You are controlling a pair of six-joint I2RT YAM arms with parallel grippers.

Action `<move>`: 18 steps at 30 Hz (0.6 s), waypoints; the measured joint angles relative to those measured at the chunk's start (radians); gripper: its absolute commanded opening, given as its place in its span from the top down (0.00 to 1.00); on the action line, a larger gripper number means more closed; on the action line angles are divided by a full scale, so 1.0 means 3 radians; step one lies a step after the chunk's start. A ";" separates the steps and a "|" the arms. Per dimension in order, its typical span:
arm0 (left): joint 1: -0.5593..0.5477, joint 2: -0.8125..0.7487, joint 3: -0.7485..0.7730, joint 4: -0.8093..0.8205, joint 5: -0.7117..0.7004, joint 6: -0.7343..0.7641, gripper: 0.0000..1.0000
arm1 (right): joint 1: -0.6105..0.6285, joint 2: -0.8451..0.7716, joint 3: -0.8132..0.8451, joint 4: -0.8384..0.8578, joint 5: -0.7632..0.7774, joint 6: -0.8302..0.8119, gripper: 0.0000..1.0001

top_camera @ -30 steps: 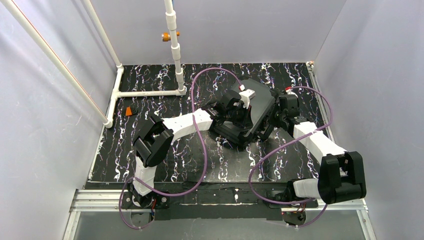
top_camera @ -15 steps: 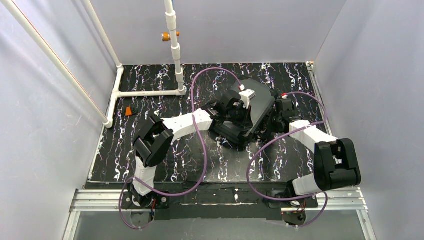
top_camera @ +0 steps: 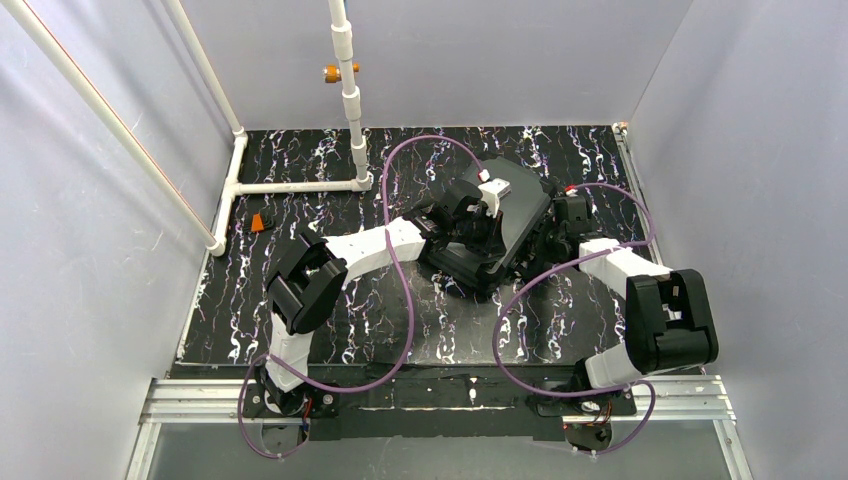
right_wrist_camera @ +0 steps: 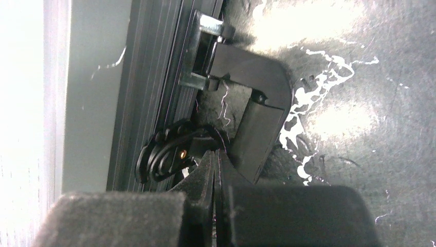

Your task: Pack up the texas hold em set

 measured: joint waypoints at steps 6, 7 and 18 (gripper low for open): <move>0.0000 0.0000 0.0001 -0.0004 0.0001 0.0005 1.00 | -0.0071 0.0072 0.0000 0.0172 -0.0041 -0.0019 0.99; 0.0000 0.0000 0.0001 -0.0005 0.0001 0.0005 1.00 | -0.0079 0.0084 0.0000 0.0197 -0.0052 -0.0018 0.99; 0.0000 0.0001 0.0004 -0.0009 0.0005 0.0008 1.00 | -0.0122 0.0229 -0.0132 0.0661 -0.0148 -0.0004 0.99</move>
